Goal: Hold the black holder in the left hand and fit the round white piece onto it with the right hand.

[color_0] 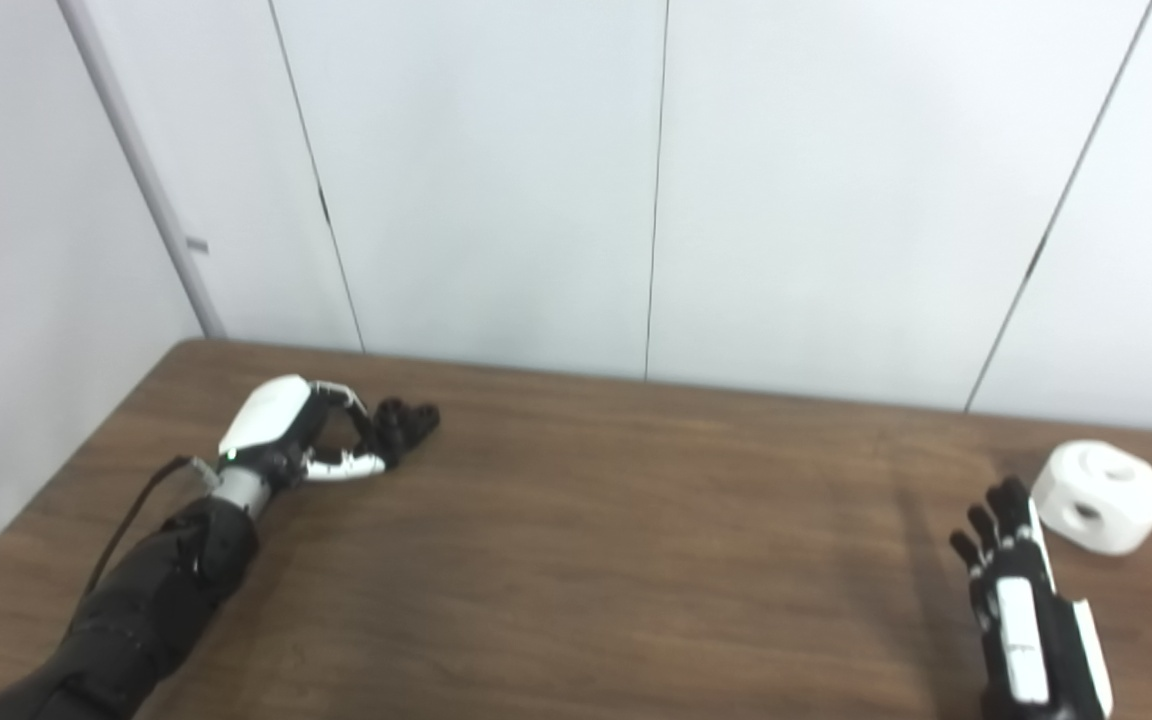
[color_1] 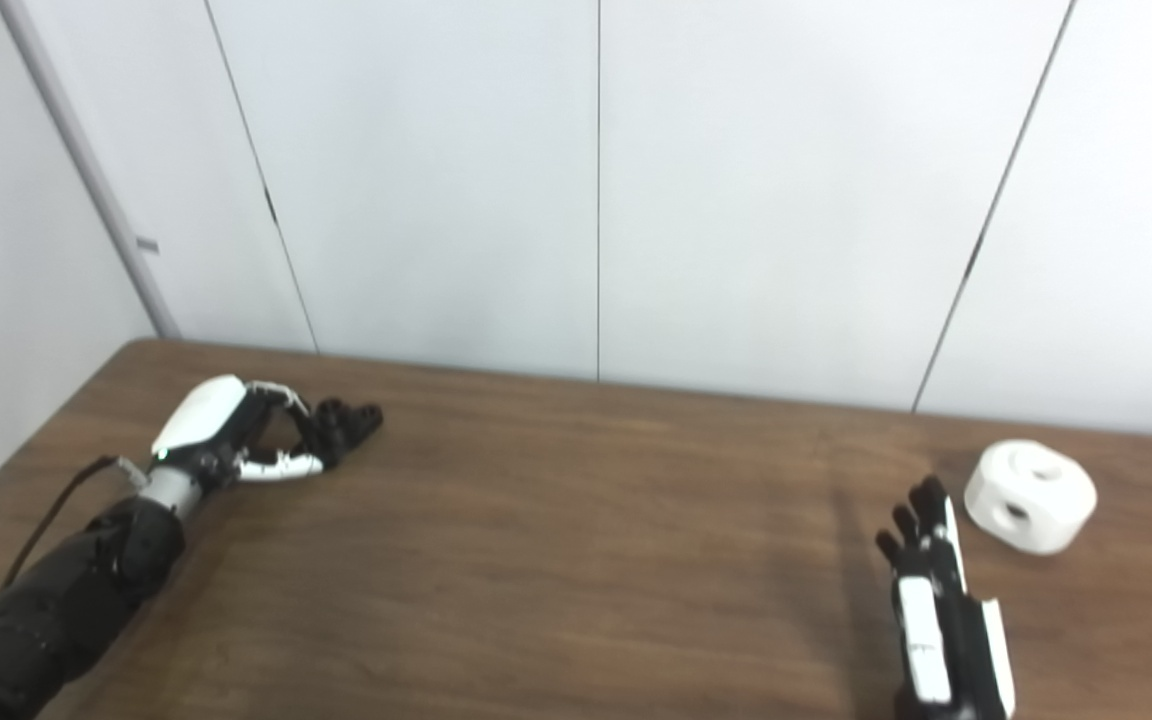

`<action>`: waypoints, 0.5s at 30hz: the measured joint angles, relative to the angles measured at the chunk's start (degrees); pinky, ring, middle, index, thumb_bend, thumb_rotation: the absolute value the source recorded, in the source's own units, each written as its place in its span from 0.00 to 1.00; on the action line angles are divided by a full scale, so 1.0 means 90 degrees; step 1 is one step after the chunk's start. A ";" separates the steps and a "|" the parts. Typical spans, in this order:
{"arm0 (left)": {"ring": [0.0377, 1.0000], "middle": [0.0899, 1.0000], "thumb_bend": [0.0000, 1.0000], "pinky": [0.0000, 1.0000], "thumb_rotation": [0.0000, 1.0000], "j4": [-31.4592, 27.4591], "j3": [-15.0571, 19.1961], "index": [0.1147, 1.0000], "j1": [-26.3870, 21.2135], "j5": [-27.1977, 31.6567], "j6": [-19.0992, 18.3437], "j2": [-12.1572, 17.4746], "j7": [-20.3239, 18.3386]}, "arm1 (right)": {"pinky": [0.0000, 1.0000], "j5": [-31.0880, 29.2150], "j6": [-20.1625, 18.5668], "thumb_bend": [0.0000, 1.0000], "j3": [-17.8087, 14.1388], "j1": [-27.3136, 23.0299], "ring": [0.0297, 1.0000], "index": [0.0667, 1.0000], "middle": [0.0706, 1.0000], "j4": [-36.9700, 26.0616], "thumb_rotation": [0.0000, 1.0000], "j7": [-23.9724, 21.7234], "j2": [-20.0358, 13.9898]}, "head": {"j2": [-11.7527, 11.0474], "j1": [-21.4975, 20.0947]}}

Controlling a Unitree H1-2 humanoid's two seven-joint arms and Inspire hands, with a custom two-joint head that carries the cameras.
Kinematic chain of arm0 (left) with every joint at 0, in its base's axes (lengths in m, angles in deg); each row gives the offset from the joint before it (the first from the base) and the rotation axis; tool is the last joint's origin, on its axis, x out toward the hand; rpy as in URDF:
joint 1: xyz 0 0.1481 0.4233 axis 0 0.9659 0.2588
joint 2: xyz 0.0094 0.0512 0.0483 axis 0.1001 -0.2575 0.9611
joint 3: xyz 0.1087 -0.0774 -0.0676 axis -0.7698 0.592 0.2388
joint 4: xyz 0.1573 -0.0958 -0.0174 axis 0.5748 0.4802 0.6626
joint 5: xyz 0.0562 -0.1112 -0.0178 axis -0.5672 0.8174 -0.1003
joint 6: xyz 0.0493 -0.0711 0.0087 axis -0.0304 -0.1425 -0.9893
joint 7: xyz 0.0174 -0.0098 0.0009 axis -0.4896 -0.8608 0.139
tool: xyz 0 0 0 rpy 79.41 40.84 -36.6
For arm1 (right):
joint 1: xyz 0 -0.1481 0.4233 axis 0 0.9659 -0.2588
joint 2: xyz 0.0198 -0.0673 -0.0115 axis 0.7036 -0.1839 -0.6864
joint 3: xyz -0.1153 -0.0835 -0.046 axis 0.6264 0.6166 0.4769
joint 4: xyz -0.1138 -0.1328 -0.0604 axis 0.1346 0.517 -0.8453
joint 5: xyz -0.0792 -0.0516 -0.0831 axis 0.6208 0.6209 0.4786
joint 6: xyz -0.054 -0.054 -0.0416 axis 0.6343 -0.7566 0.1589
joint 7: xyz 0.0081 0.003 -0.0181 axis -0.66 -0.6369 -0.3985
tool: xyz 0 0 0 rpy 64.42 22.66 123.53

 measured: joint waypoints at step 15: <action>0.83 0.66 0.52 0.80 0.04 -0.2232 0.0099 0.42 0.0958 -0.0241 -0.0035 0.0103 -0.0762 | 0.95 -0.0030 -0.0060 0.48 0.0010 -0.0001 0.98 1.00 1.00 -0.0077 0.88 -0.0044 -0.0220 | 0.0176 -0.0107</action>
